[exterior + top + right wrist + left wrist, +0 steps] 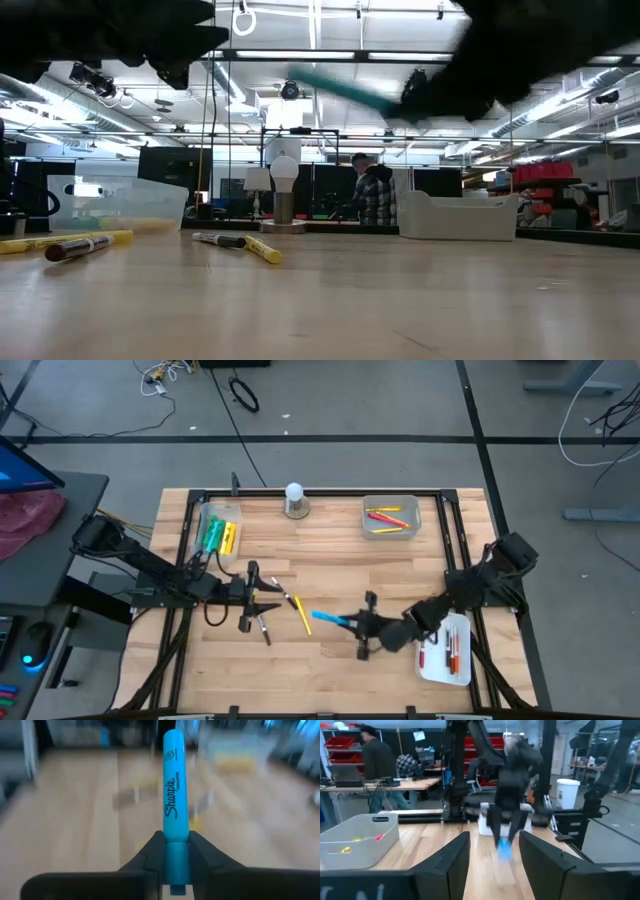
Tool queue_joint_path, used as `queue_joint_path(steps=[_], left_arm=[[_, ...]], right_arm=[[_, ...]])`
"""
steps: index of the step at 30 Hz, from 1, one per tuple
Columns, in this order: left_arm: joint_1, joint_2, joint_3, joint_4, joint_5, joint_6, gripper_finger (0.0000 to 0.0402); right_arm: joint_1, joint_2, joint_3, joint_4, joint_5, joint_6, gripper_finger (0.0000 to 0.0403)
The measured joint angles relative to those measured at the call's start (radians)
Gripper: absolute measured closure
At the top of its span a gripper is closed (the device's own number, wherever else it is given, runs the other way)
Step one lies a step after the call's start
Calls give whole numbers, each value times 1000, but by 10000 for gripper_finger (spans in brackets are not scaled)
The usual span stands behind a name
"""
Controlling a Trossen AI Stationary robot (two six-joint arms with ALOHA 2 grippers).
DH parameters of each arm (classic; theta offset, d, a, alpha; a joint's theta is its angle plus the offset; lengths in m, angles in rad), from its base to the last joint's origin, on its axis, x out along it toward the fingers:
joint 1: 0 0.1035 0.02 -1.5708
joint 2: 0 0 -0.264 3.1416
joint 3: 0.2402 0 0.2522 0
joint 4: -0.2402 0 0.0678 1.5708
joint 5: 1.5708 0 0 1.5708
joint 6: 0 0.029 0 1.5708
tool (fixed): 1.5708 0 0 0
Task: Pick & Place Markers
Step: Put the blue highlighter into the transparent bin
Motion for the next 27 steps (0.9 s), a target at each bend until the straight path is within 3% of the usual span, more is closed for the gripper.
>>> queue_joint_path(steps=[5, 10, 18, 23, 27], left_arm=[[-14, 6, 0, 43, 40, 37, 223], [-13, 117, 22, 210, 115, 94, 223], [35, 362, 258, 212, 122, 133, 213], [51, 422, 340, 194, 123, 196, 180], [49, 427, 363, 201, 189, 212, 170]], right_arm=[[-49, 33, 3, 376, -46, -210, 352], [-94, 60, 5, 682, -133, -367, 352], [-145, 62, 5, 730, -197, -365, 352], [-141, 61, 5, 722, -210, -365, 352], [-140, 61, 6, 713, -213, -364, 352]])
